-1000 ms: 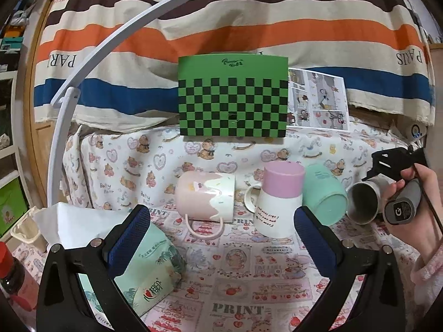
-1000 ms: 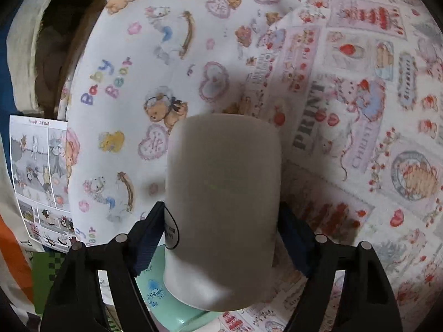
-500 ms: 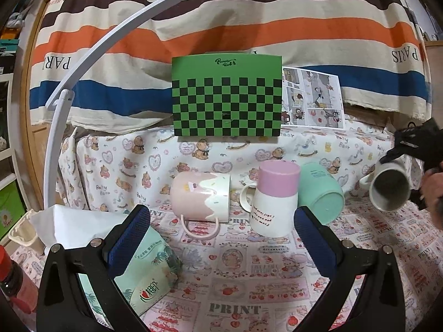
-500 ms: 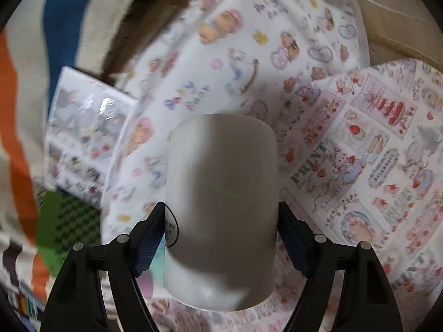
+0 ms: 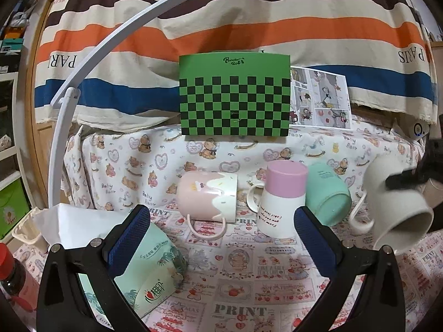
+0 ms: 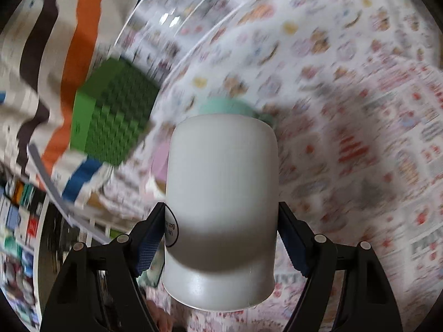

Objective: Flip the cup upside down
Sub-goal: 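Lift the white mug with the right gripper and rotate it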

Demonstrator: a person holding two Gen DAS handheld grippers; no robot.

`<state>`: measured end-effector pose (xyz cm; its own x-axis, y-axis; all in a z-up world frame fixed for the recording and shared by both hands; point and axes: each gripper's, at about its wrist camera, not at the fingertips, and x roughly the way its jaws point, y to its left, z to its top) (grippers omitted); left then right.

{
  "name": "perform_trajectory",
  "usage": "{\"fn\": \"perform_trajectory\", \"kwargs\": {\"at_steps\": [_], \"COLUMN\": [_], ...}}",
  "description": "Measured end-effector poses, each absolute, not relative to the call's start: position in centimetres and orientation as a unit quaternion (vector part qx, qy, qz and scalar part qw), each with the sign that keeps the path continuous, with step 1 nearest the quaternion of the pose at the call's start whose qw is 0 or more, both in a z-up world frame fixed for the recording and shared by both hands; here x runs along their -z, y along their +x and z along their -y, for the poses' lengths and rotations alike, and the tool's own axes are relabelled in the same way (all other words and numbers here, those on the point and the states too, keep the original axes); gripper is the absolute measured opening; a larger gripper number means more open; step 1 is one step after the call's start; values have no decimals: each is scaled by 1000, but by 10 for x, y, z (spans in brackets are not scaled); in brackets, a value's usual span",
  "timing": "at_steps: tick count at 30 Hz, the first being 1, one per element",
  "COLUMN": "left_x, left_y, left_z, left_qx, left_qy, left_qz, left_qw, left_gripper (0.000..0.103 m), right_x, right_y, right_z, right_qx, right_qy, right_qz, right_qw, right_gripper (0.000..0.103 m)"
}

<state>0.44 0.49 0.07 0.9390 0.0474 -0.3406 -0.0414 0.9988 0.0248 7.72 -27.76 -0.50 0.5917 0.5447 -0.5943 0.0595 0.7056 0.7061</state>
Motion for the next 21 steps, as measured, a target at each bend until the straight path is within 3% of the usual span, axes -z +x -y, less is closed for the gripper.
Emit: {"fn": "perform_trajectory", "kwargs": {"at_steps": [4, 12, 21], "left_x": [-1, -2, -2], "left_y": [5, 6, 4], "left_z": [-4, -5, -6], "left_qx": [-31, -33, -40], "left_qy": [8, 13, 11], "left_qz": [-174, -173, -170], "left_qw": [984, 984, 985], "left_gripper": [103, 103, 103], "right_x": [16, 38, 34], "right_y": [69, 71, 69], "right_z": [258, 232, 210], "right_qx": [-179, -197, -168], "right_qy": [338, 288, 223], "right_qz": [-425, -500, -497], "right_qw": [820, 792, 822], "right_gripper": [80, 80, 81]}}
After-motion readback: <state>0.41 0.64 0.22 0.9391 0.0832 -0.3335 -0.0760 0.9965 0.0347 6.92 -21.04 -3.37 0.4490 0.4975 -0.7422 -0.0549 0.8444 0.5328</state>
